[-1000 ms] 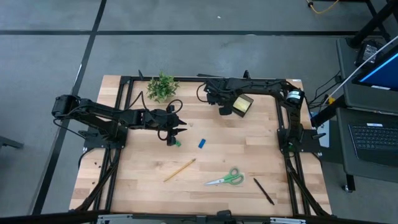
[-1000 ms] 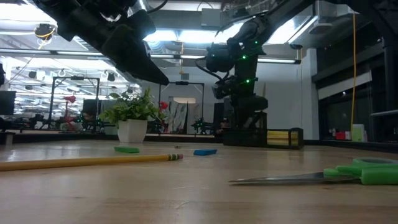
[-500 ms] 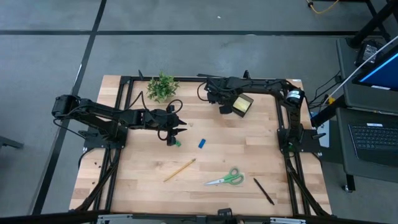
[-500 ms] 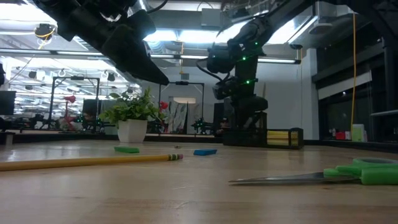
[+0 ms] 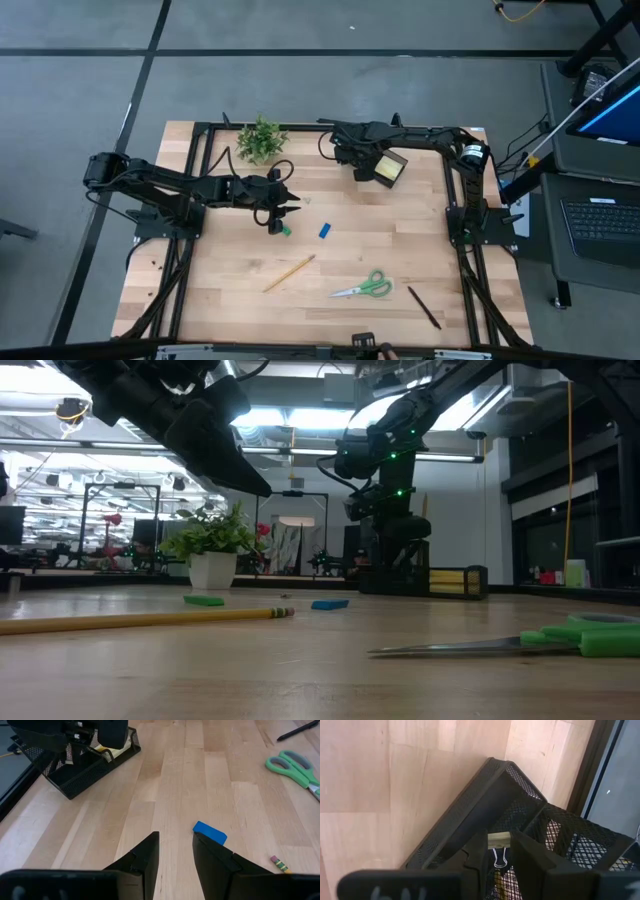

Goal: Pick and place office supplies into organizer
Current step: Put the right brown binder clip into the black desk organizer, then put the green eraser into the black desk organizer

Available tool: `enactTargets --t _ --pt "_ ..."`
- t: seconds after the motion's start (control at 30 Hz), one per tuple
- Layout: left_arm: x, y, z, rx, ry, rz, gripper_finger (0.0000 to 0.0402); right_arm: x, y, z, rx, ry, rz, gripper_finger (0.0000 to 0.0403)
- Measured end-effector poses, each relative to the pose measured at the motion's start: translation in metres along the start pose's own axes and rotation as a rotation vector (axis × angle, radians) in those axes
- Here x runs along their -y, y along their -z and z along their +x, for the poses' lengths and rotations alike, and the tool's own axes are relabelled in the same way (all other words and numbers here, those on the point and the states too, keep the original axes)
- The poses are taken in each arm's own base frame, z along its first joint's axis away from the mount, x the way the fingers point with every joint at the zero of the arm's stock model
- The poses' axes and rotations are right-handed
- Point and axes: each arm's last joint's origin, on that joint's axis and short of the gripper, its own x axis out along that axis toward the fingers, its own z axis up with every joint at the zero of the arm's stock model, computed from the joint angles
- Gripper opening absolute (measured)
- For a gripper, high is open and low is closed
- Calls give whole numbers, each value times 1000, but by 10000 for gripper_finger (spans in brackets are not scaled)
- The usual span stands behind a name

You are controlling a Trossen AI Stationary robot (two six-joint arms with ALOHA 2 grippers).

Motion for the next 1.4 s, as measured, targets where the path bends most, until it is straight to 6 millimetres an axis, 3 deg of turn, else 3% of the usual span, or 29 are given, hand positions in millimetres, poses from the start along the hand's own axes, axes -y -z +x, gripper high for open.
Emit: enactTargets --t 0.47,0.83,1.03,1.17,1.33,1.4 --pt "0 0 0 1 0 -8 114 0 1 0 -5 -4 27 83" --pt "0 0 0 1 0 -10 114 -1 1 0 -9 -6 55 151" --pt "0 0 0 1 0 -1 114 -2 0 0 -7 -6 60 158" --pt "0 0 0 1 0 0 114 -4 -1 -1 -7 -8 66 124" --pt "0 0 0 1 0 0 114 -6 -2 -2 -10 -12 58 22" --pt "0 0 0 1 0 0 114 -8 -3 -3 -9 -10 55 11"
